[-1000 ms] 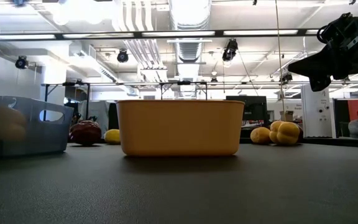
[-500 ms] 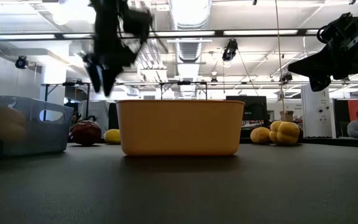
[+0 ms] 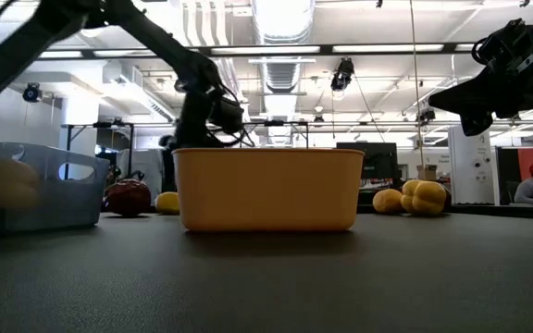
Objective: Sort produce into baskets
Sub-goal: Put the yellow lemon into the bottom black transparent bin
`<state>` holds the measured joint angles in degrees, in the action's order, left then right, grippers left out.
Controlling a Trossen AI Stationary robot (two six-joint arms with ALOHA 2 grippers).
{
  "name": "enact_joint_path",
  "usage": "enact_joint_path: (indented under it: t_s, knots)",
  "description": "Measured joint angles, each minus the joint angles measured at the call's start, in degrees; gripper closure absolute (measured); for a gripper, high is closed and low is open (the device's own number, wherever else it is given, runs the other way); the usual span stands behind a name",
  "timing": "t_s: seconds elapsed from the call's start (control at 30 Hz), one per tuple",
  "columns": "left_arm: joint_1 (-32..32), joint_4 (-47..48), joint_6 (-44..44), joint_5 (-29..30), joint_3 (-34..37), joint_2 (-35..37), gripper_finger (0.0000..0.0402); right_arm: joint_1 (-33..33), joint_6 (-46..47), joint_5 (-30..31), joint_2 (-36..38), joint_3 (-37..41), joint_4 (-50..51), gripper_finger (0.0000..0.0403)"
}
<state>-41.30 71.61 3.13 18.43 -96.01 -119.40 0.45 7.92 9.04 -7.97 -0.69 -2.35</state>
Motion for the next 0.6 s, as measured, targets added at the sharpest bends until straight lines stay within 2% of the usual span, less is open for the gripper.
enact_joint_path:
  t_s: [0.1,0.37,0.6]
  knots:
    - [-0.25,0.36,4.12,2.26,-3.53,-3.07,0.0019,0.0,0.0,0.0,0.0,0.0,0.0,0.0393]
    - [-3.62,3.58,9.31,2.56,-9.88,-8.45,0.0019,0.02,0.02,0.0,0.0,0.0,-0.02,0.0393]
    - [-5.86,4.49,11.59,-2.03,-9.77,-9.75,0.0038,0.02,0.02,0.0,0.0,0.0,0.0,0.0393]
